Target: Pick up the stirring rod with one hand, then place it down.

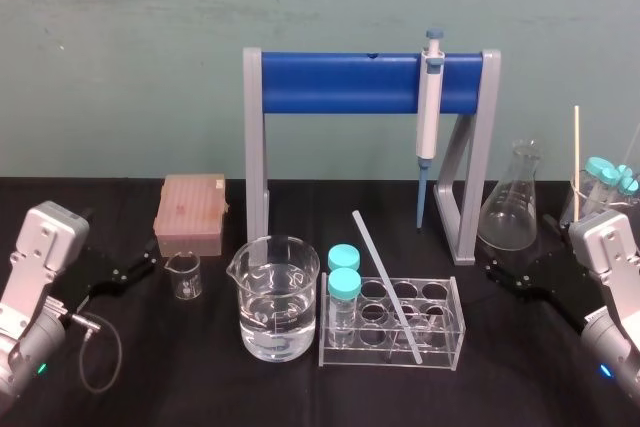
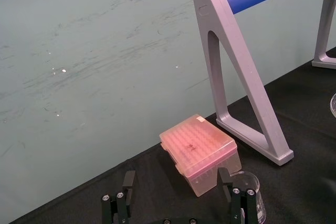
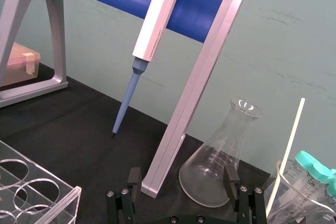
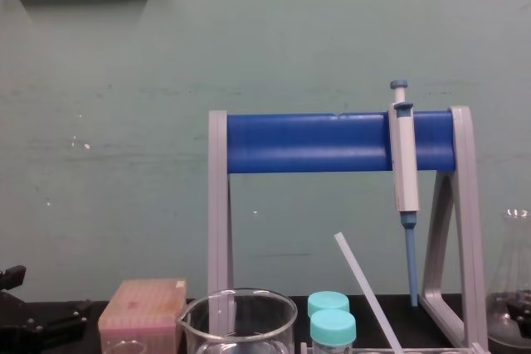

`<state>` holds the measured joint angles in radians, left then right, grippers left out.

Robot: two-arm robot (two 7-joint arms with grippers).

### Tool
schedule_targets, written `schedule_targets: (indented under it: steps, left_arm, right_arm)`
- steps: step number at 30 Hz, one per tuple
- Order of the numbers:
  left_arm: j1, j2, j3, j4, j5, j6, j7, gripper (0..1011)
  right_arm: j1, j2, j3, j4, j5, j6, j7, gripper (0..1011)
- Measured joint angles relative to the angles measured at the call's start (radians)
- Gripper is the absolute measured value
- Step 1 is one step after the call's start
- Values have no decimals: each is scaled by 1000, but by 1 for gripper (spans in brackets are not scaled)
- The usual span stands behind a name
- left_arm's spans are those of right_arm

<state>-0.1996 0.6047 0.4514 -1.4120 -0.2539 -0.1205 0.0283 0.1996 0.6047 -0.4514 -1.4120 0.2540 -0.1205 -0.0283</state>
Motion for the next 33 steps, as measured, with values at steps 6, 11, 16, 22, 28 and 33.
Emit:
schedule_targets:
  steps: [6, 11, 16, 22, 28, 33]
  left_arm:
    - [0, 0, 0, 0, 0, 0, 0, 1000]
    - [0, 0, 0, 0, 0, 0, 0, 1000]
    - [0, 0, 0, 0, 0, 0, 0, 1000]
    - [0, 0, 0, 0, 0, 0, 0, 1000]
    - [0, 0, 0, 0, 0, 0, 0, 1000]
    - [0, 0, 0, 0, 0, 0, 0, 1000]
  right_arm:
    - [0, 0, 0, 0, 0, 0, 0, 1003]
    - [0, 0, 0, 0, 0, 0, 0, 1003]
    - [0, 0, 0, 0, 0, 0, 0, 1003]
    - [0, 0, 0, 0, 0, 0, 0, 1003]
    - [0, 0, 0, 0, 0, 0, 0, 1003]
    - [0, 0, 0, 0, 0, 0, 0, 1003]
